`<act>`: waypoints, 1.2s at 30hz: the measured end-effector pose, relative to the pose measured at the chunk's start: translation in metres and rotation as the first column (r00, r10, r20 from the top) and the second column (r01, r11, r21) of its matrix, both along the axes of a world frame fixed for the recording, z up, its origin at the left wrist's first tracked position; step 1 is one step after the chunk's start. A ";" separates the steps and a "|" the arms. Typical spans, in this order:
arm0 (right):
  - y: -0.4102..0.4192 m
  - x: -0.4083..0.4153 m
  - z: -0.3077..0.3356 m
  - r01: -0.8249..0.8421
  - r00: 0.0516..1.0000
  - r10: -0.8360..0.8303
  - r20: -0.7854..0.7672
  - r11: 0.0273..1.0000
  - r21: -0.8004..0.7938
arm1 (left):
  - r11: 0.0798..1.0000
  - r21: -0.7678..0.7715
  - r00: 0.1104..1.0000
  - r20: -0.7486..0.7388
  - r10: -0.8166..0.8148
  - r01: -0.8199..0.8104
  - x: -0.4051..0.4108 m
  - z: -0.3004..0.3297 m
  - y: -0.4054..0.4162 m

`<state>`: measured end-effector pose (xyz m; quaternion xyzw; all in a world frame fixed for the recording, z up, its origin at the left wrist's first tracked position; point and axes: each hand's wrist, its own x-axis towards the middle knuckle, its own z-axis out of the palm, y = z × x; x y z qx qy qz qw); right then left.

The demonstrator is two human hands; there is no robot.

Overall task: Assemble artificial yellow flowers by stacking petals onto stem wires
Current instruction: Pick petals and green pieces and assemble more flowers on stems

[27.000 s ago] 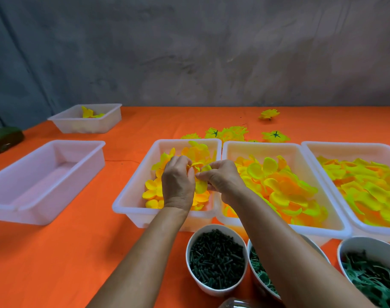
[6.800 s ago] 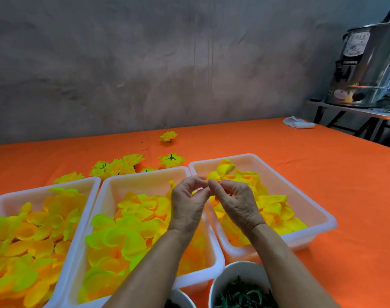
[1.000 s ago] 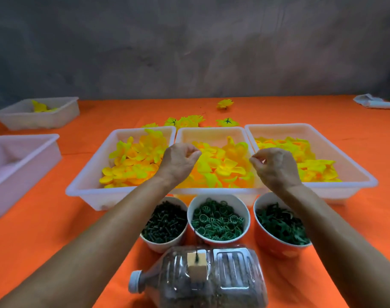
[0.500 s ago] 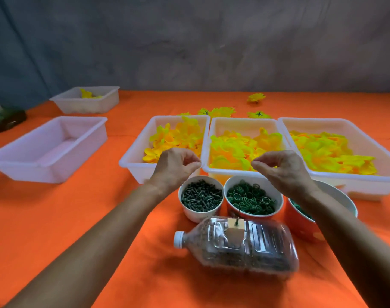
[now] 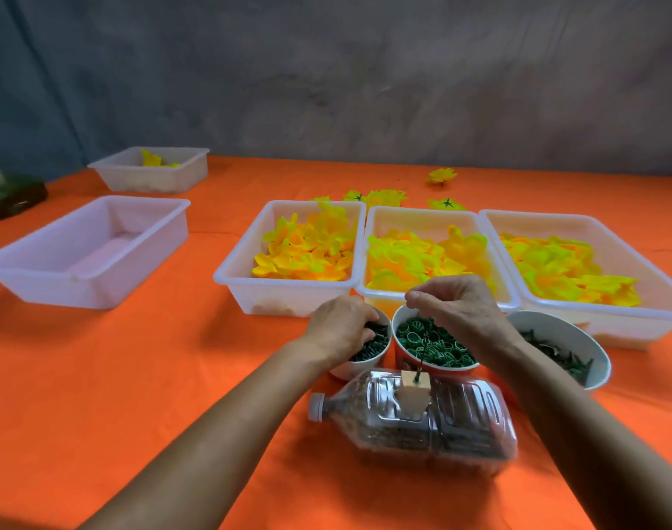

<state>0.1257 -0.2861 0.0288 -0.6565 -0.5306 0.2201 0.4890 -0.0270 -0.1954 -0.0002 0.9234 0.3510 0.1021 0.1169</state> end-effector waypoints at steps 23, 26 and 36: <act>-0.024 0.001 0.009 0.017 0.985 -0.007 -0.174 0.998 0.055 | 0.994 -0.090 0.795 0.598 0.101 -0.058 -0.007 0.019 -0.010; -0.028 -0.004 0.020 -0.013 0.971 0.043 -0.236 0.992 0.126 | 0.982 -0.190 0.636 0.757 0.149 -0.003 -0.012 0.034 -0.025; -0.034 -0.020 0.040 -0.084 0.855 0.176 -0.488 0.975 0.205 | 0.982 -0.160 0.516 0.852 0.087 0.099 0.004 0.060 -0.063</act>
